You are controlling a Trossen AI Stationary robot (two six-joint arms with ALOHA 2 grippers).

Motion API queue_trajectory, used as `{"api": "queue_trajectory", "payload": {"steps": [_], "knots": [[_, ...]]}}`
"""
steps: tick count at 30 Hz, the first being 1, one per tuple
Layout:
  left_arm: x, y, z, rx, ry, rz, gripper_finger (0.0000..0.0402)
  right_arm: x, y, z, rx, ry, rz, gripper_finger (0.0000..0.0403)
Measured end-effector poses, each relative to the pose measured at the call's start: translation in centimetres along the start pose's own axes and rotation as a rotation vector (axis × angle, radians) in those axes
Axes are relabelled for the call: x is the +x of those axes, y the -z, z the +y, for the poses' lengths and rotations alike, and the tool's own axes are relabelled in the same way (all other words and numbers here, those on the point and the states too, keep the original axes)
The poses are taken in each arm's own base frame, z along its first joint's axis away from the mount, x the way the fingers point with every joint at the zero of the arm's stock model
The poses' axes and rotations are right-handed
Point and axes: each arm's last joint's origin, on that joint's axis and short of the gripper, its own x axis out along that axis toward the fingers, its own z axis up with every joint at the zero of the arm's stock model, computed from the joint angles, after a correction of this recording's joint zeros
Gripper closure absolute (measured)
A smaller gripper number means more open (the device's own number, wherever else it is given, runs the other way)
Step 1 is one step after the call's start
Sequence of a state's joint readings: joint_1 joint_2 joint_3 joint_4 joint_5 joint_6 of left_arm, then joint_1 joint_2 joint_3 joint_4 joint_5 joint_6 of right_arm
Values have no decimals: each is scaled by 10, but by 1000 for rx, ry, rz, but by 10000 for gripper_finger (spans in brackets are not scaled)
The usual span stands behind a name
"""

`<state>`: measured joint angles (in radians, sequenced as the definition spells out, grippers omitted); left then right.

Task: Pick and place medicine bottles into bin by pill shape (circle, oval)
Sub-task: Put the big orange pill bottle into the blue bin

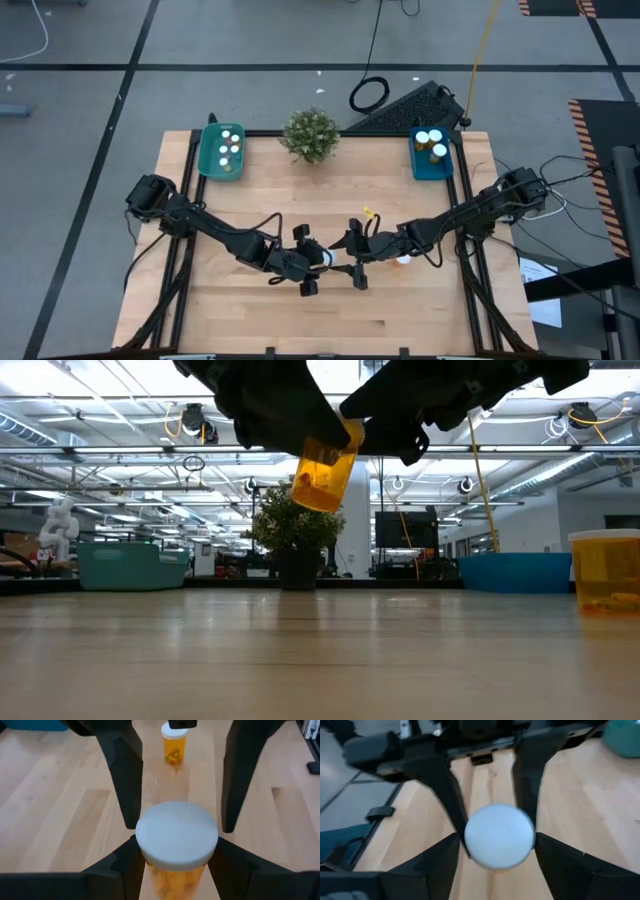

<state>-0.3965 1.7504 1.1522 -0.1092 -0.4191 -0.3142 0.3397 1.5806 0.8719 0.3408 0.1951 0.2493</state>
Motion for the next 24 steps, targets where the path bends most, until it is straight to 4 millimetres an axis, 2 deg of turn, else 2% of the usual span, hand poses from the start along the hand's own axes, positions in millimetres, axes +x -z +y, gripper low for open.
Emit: {"api": "queue_trajectory", "payload": {"steps": [7,16,24], "knots": [[0,-1,0,-6,6,-5,211,0,0,0,-4,-18,7,191],[0,-2,-1,-8,10,-17,211,0,0,1,-35,-15,5,186],[0,-3,-1,-2,17,-22,211,0,1,1,-38,-16,7,212]]}}
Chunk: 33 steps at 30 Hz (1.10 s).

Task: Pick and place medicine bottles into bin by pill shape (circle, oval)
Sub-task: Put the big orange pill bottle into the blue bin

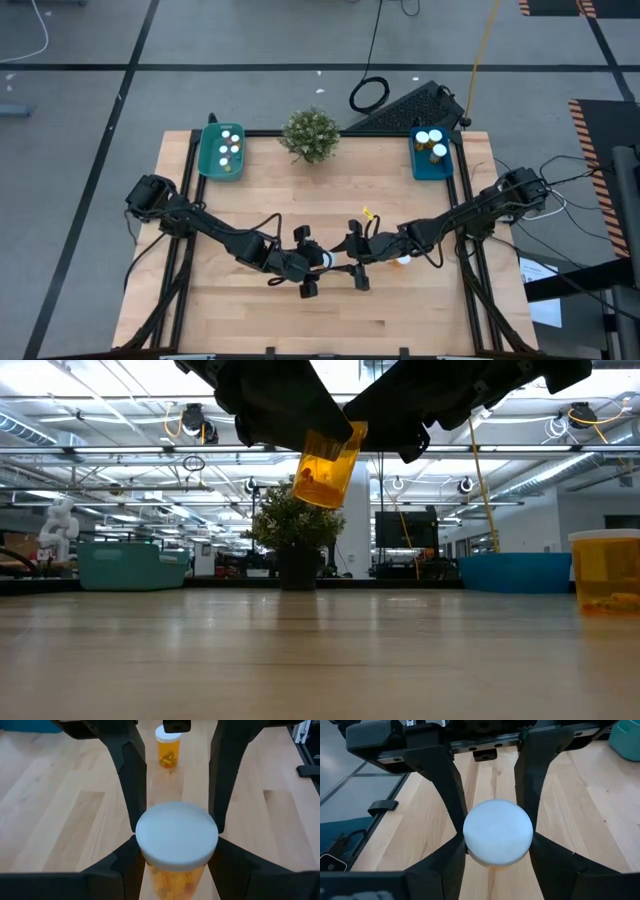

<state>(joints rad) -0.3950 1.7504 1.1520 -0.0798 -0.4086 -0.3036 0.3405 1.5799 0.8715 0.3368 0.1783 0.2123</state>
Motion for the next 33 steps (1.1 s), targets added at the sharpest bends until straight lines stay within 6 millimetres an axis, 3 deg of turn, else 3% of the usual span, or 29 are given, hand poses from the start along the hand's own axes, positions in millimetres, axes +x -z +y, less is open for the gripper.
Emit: {"api": "queue_trajectory", "payload": {"steps": [10,25,33], "knots": [[0,0,0,2,1,-2,201,0,0,0,3,-1,-1,212],[-4,2,-6,49,-2,9,61,0,-1,0,4,-2,-6,209],[-4,13,-1,22,-57,91,46,0,0,0,4,-3,-1,209]]}}
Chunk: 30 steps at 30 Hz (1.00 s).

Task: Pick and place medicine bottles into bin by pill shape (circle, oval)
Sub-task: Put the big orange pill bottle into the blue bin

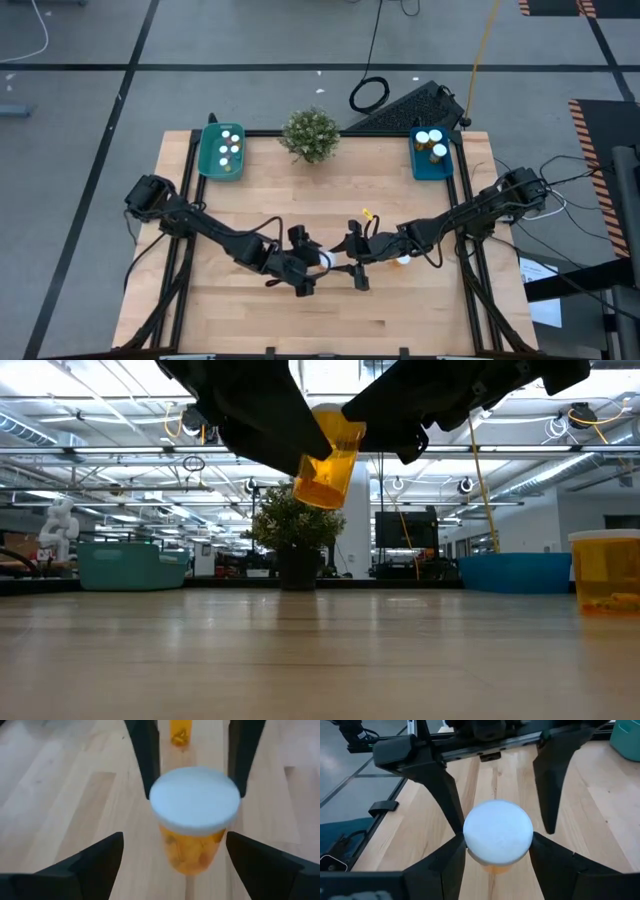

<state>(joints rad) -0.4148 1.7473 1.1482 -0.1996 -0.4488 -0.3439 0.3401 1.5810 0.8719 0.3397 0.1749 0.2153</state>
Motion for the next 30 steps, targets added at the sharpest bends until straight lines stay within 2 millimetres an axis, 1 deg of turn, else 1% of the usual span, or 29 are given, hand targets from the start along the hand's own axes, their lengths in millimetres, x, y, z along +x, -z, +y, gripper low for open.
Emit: {"api": "queue_trajectory", "payload": {"steps": [6,9,12,16,21,24,27,30], "knots": [[6,15,-1,-35,28,-62,60,0,0,0,0,0,-3,208],[10,25,1,-64,42,-103,75,0,-1,0,1,-1,-7,207],[12,29,1,-72,62,-168,95,0,-1,0,1,-1,-8,207],[13,33,3,-66,58,-170,135,0,-2,0,3,-1,-17,207],[14,34,3,-32,53,-173,199,0,-2,0,3,5,-19,207],[14,34,3,-30,53,-173,229,0,-2,0,4,5,-21,207],[14,34,3,-29,54,-171,236,0,-2,0,8,6,-18,204],[14,34,3,-28,56,-169,227,0,-2,0,32,5,-17,190]]}}
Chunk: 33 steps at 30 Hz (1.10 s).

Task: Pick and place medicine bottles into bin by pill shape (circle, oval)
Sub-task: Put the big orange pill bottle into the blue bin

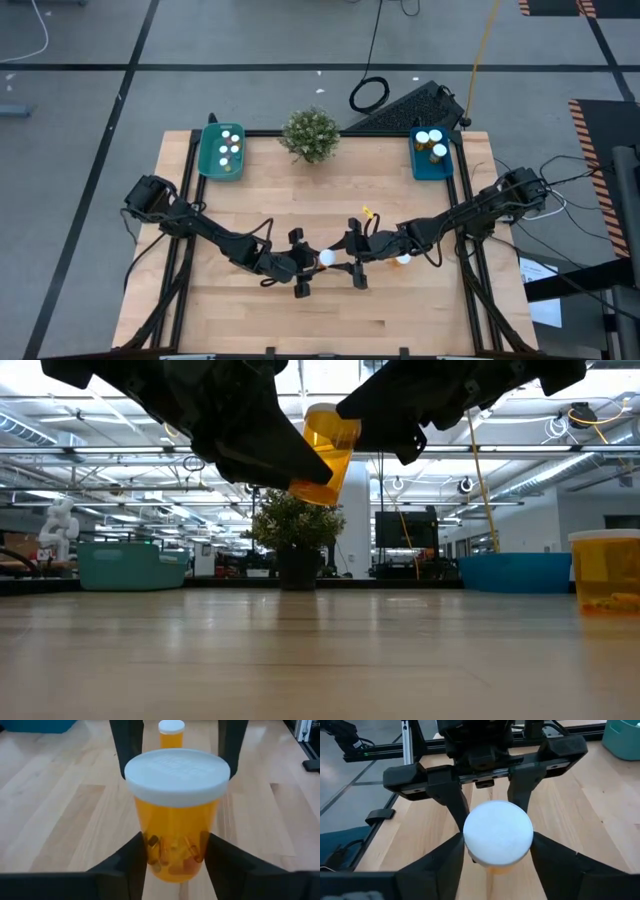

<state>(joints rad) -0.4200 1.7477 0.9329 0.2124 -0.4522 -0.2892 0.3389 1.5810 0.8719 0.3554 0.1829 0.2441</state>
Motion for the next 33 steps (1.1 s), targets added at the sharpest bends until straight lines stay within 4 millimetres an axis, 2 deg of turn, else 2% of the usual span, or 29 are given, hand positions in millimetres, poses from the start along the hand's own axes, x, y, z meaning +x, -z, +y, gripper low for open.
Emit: {"api": "queue_trajectory", "payload": {"steps": [4,8,22,28,31,33], "knots": [[0,0,1,2,-3,1,218,0,0,0,4,1,-1,160],[1,0,2,0,-6,1,217,1,-2,-3,2,8,-10,154],[1,0,2,-3,-8,3,216,6,-1,-7,-13,11,-29,201],[1,0,2,-4,-8,3,214,6,-1,-7,-8,11,-28,201],[1,1,1,-13,5,7,195,6,-1,-7,-7,10,-27,199],[-1,2,-1,-27,-17,5,165,5,-1,-7,-12,12,-19,200]]}}
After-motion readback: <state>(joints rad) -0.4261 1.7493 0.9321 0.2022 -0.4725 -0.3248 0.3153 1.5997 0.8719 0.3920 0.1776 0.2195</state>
